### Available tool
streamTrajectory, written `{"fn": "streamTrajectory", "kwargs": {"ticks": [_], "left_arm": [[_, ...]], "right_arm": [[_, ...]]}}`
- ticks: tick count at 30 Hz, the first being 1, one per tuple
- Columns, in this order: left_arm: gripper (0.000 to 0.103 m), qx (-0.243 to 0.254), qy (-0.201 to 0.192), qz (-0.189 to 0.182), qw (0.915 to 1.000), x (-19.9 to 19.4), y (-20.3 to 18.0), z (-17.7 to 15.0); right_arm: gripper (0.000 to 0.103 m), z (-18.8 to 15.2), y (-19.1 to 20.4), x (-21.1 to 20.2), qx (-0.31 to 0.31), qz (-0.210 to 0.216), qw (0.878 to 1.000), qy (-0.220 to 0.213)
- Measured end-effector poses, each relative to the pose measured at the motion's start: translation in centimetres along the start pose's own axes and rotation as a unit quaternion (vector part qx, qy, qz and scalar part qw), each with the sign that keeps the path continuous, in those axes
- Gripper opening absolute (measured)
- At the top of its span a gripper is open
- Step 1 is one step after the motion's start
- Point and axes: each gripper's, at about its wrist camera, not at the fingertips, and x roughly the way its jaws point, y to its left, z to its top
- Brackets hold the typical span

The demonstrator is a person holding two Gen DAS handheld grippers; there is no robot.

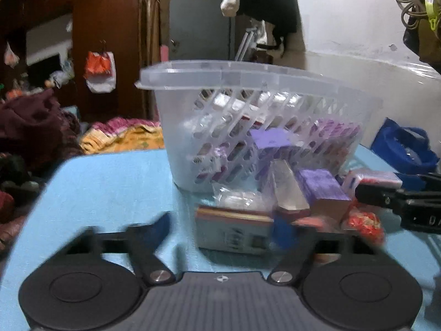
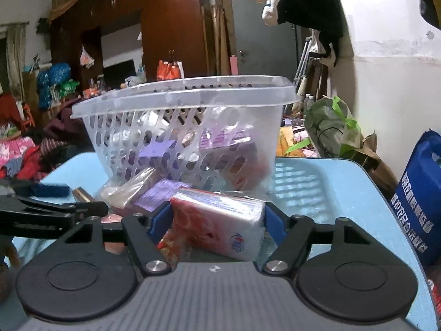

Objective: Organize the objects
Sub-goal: 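Grasp the KENT cigarette box with the left tool while the right tool grasps a pink soap box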

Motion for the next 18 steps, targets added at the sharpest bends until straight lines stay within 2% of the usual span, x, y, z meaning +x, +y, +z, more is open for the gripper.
{"fn": "streamTrajectory", "kwargs": {"ticks": [4,11,15,18], "left_arm": [[0.061,-0.002,-0.013,-0.013,0.9998,-0.4,0.0,-0.2],[0.061,-0.029,-0.082,-0.027,0.9958,-2.7,0.8,-0.7],[0.061,-0.062,-0.094,-0.041,0.9928,-3.0,2.0,-0.6],[0.061,-0.064,-0.1,-0.049,0.9917,-3.0,2.3,-0.7]], "right_arm": [[0.072,0.0,-0.6,-0.6,0.012,-0.001,1.0,-0.015],[0.072,-0.2,-0.1,-1.9,0.001,-0.01,0.998,-0.06],[0.072,-0.4,0.0,-2.7,0.004,-0.012,0.996,-0.089],[0.072,-0.5,0.1,-3.1,0.0,-0.008,0.994,-0.106]]}}
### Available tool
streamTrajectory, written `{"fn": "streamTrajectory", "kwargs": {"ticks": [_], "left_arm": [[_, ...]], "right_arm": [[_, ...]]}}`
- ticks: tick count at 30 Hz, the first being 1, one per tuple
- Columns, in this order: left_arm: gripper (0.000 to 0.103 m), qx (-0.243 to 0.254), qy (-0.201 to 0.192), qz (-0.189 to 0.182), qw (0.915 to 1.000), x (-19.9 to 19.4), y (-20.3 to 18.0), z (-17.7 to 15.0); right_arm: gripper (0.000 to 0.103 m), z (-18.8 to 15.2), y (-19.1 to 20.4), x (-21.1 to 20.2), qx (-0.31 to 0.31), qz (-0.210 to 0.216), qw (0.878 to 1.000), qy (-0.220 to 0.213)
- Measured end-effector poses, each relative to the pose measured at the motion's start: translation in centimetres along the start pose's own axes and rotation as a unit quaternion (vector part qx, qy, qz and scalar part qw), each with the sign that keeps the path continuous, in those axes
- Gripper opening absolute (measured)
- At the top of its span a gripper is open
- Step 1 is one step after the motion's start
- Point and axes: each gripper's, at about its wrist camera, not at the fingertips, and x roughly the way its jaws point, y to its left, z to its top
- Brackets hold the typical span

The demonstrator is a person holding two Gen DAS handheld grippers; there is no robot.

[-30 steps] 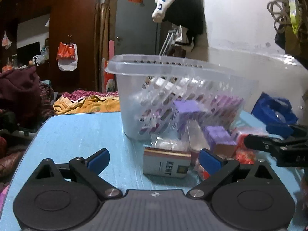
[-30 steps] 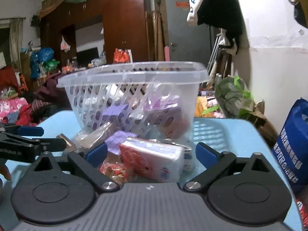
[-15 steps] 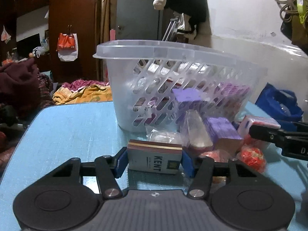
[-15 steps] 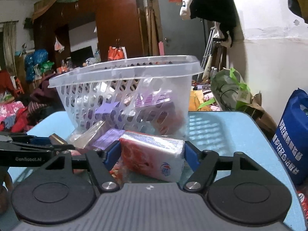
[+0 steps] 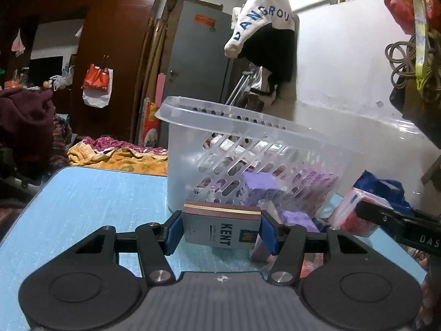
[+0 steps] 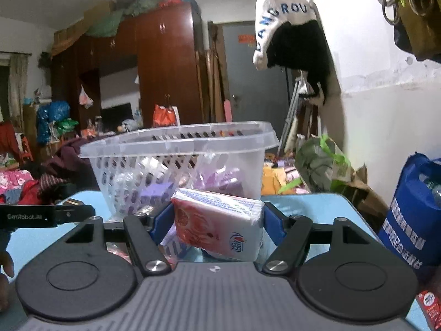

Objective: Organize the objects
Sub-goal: 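Grasp the KENT cigarette box with the left tool while the right tool grasps a pink soap box, then carry both boxes over the white basket and release them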

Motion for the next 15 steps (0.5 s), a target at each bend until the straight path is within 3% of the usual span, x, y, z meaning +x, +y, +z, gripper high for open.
{"fn": "streamTrajectory", "kwargs": {"ticks": [12,15], "left_arm": [[0.061,0.008,-0.025,-0.003,0.9996,-0.5,-0.3,-0.1],[0.061,0.01,-0.034,-0.01,0.9993,-0.9,-0.4,-0.3]], "right_arm": [[0.071,-0.1,0.5,-0.5,-0.011,0.016,0.999,-0.025],[0.071,-0.3,0.5,-1.3,-0.01,0.021,0.999,-0.049]]}}
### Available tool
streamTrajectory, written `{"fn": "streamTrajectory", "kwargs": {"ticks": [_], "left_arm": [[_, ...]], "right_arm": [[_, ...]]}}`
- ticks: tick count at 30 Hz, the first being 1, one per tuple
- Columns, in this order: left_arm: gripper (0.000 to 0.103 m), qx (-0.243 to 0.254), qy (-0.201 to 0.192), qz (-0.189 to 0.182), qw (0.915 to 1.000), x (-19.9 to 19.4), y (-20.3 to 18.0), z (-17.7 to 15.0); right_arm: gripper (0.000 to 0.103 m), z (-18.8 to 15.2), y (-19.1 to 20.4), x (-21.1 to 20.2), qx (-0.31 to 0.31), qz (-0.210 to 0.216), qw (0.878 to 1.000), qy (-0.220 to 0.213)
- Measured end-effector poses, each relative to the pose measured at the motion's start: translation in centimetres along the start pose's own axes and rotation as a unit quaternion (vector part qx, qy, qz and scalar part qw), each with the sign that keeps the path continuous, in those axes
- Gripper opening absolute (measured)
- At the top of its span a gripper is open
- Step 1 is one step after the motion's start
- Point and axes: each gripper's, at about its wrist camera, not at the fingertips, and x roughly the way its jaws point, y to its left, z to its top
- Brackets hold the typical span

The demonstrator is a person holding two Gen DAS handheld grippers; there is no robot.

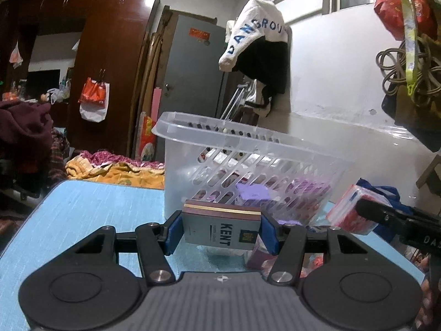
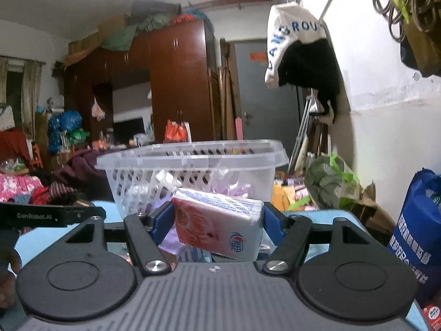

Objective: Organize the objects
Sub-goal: 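Carry both boxes over the white basket and release them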

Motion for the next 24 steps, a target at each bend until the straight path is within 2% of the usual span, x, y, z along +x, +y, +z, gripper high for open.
{"fn": "streamTrajectory", "kwargs": {"ticks": [3,5,7,11,13,14,15,16,17,19,22,24], "left_arm": [[0.061,-0.021,-0.016,-0.048,0.9985,-1.3,0.2,0.6],[0.061,-0.014,-0.042,-0.048,0.9978,-2.1,-0.4,2.1],[0.061,0.005,-0.06,-0.039,0.9974,-1.9,-1.2,4.9],[0.061,0.007,-0.05,-0.039,0.998,1.6,-1.9,10.9],[0.062,0.001,-0.034,-0.037,0.9987,4.0,-1.9,12.7],[0.071,0.007,-0.028,-0.03,0.9991,5.3,-2.1,13.2],[0.087,0.015,-0.017,-0.016,0.9996,6.4,-2.4,13.4],[0.093,0.016,-0.002,-0.002,0.9999,7.7,-2.4,13.4],[0.094,0.016,0.013,0.003,0.9998,8.5,-2.3,13.2],[0.093,0.024,0.033,0.0,0.9992,8.7,-2.4,12.3],[0.093,0.05,0.004,-0.003,0.9988,4.6,-3.0,10.0],[0.098,0.056,-0.002,0.002,0.9984,1.7,-3.4,7.4]], "right_arm": [[0.071,0.4,-0.3,-1.5,0.017,0.025,0.999,-0.028],[0.071,1.9,-0.4,-2.3,0.016,0.025,0.998,-0.05],[0.071,4.1,-0.3,-1.9,0.0,0.018,0.998,-0.067],[0.071,9.4,-0.8,3.0,-0.004,0.044,0.998,-0.039],[0.071,11.0,-0.9,6.1,-0.016,0.027,0.999,-0.024],[0.071,11.5,-0.8,7.5,-0.021,0.02,0.999,-0.023],[0.073,11.6,-0.8,8.4,-0.026,0.021,0.999,-0.022],[0.081,11.8,-0.6,9.6,-0.034,0.022,0.999,-0.013],[0.093,11.7,-0.5,10.3,-0.042,0.023,0.999,0.001],[0.103,11.3,-0.2,10.4,-0.055,0.002,0.998,0.007],[0.103,10.0,-0.8,7.1,-0.041,0.01,0.999,-0.003],[0.103,8.2,-1.6,4.2,-0.006,0.025,1.0,0.0]]}}
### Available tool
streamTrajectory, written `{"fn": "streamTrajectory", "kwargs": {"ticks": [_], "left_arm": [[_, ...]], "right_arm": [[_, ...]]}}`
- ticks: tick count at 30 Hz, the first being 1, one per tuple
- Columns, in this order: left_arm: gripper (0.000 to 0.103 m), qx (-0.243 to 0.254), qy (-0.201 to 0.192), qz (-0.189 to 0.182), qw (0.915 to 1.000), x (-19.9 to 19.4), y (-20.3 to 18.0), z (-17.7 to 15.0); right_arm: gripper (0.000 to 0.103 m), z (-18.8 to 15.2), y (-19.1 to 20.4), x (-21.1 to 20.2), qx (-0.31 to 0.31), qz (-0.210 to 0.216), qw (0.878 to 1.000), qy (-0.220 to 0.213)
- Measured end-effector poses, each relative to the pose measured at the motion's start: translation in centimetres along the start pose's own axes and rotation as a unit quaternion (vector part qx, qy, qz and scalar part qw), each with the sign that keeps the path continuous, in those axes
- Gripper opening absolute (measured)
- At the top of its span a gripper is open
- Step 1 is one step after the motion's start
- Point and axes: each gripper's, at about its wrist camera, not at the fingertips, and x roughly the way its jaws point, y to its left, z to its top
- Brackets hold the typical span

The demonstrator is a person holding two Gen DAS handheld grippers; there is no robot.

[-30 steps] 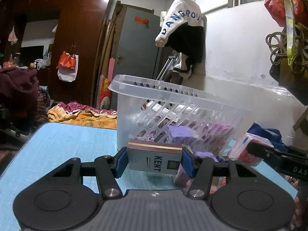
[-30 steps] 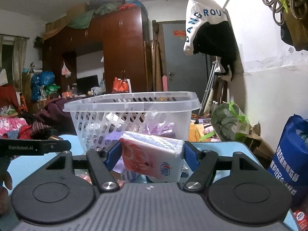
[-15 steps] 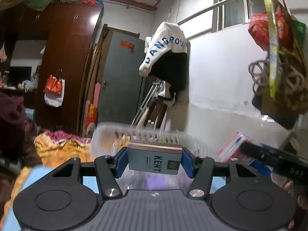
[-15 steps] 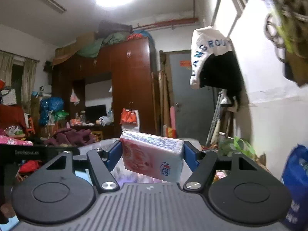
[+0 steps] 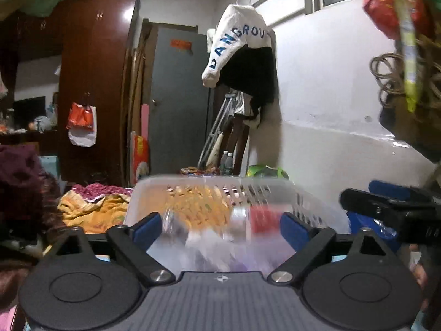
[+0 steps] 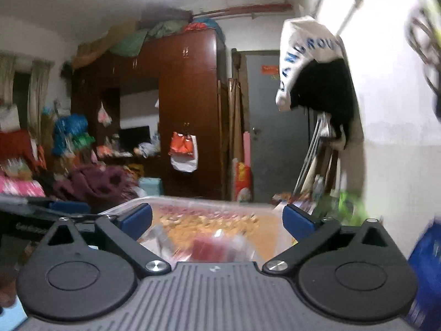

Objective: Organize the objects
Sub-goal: 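Carry both boxes over the white basket and release them, then grasp a red wrapped candy with the left tool while the right tool grasps another red candy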

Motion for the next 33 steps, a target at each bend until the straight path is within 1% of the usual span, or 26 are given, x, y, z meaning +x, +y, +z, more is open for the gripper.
{"fn": "streamTrajectory", "kwargs": {"ticks": [1,3,4,6,8,9,10,11,14,16,18,19,21,23,25,27,28,29,30,31,33], "left_arm": [[0.098,0.005,0.009,-0.002,0.9999,-0.7,-0.4,-1.2],[0.098,0.01,0.036,-0.016,0.9992,-1.4,-1.0,-3.7],[0.098,0.007,0.051,-0.022,0.9984,-1.2,-1.1,-4.7],[0.095,-0.004,0.08,-0.033,0.9963,-0.6,-1.1,-6.3],[0.094,-0.016,0.089,-0.037,0.9952,-0.5,-0.5,-7.4],[0.093,-0.02,0.093,-0.033,0.9949,-0.4,-0.3,-7.7],[0.093,-0.024,0.093,-0.029,0.995,-0.4,-0.1,-7.9],[0.093,-0.025,0.091,-0.025,0.9952,-0.5,0.0,-8.0],[0.093,-0.03,0.094,-0.018,0.995,-0.7,0.4,-8.3],[0.093,-0.027,0.096,-0.015,0.9949,-0.5,0.2,-8.4],[0.093,-0.022,0.099,-0.014,0.9947,-0.6,-0.1,-8.6],[0.093,-0.02,0.099,-0.011,0.9948,-0.6,-0.4,-8.7],[0.093,-0.013,0.098,-0.007,0.9951,-0.5,-1.1,-8.6],[0.093,-0.004,0.104,-0.004,0.9946,-0.3,-1.9,-8.7],[0.088,0.008,0.116,0.004,0.9933,0.3,-2.7,-8.7],[0.077,0.018,0.125,-0.002,0.992,0.8,-3.4,-8.8],[0.073,0.018,0.131,-0.009,0.9912,0.9,-3.5,-8.8],[0.062,0.018,0.134,-0.015,0.9907,1.0,-3.7,-8.8],[0.046,0.022,0.137,-0.015,0.9902,1.1,-4.0,-8.8],[0.04,0.027,0.139,-0.009,0.9899,1.2,-4.1,-9.0],[0.04,0.026,0.135,-0.008,0.9905,1.1,-4.1,-9.2]], "right_arm": [[0.103,-1.1,-0.2,-1.0,0.014,0.012,1.0,0.014],[0.103,-3.7,-0.2,-2.3,0.024,0.034,0.998,0.051],[0.103,-4.7,-0.1,-2.5,0.026,0.037,0.997,0.061],[0.097,-6.5,0.0,-2.7,0.034,0.036,0.996,0.076],[0.085,-7.6,0.0,-2.4,0.045,0.041,0.993,0.098],[0.082,-8.0,0.0,-1.9,0.051,0.046,0.992,0.11],[0.074,-8.1,0.0,-1.5,0.05,0.049,0.99,0.121],[0.068,-8.3,0.3,-1.1,0.042,0.05,0.989,0.134],[0.068,-9.2,1.6,-0.7,0.014,0.037,0.987,0.157],[0.065,-9.8,2.6,-1.1,0.0,0.031,0.986,0.165],[0.057,-10.1,3.0,-1.1,-0.005,0.031,0.985,0.172],[0.048,-10.3,3.0,-1.0,-0.008,0.031,0.984,0.178],[0.048,-10.4,2.4,-1.4,0.007,0.024,0.985,0.171],[0.048,-10.4,1.3,-1.9,0.04,0.012,0.987,0.154],[0.048,-10.5,0.5,-2.4,0.063,0.008,0.988,0.137],[0.048,-10.5,0.2,-2.8,0.071,0.002,0.989,0.126],[0.048,-10.4,0.1,-2.8,0.075,0.004,0.989,0.126],[0.048,-10.4,0.0,-2.8,0.08,0.005,0.989,0.125],[0.048,-10.4,-0.2,-2.8,0.085,0.006,0.988,0.125],[0.048,-10.3,-0.3,-2.7,0.088,0.008,0.988,0.125],[0.048,-10.3,-0.4,-2.9,0.091,0.011,0.988,0.121]]}}
